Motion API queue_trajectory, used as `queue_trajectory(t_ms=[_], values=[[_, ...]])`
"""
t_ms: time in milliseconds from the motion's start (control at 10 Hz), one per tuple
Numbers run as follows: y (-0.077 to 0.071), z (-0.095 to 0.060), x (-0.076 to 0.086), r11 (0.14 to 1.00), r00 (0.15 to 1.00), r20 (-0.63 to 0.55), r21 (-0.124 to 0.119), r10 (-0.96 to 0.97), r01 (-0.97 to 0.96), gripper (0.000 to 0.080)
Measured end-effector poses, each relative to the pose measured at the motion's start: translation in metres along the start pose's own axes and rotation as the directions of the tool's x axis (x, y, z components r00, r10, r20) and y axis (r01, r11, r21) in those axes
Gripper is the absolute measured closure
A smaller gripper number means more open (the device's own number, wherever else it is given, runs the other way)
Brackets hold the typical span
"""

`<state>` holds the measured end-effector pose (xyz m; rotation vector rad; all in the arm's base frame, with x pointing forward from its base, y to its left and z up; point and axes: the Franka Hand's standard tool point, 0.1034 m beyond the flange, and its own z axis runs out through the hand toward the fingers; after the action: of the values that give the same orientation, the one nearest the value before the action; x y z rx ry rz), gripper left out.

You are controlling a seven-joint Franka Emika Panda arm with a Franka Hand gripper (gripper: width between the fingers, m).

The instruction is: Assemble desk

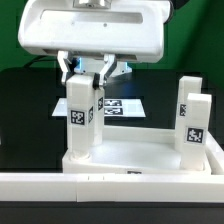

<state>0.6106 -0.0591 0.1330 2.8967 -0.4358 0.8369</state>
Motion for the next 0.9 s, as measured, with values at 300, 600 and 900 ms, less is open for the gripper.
queue_trajectory(t_ms=[300, 600, 900], values=[[-0.0011, 0.0033, -0.0007, 1.0, 1.0, -0.014, -0.006, -0.008, 0.008, 0.0509], [0.0004, 0.004, 0.0004, 1.0, 1.0, -0.028, -0.01, -0.009, 0.009, 0.0509], [0.0003, 0.0041, 0.0003, 1.0, 1.0, -0.028, -0.01, -0.009, 0.009, 0.0462]])
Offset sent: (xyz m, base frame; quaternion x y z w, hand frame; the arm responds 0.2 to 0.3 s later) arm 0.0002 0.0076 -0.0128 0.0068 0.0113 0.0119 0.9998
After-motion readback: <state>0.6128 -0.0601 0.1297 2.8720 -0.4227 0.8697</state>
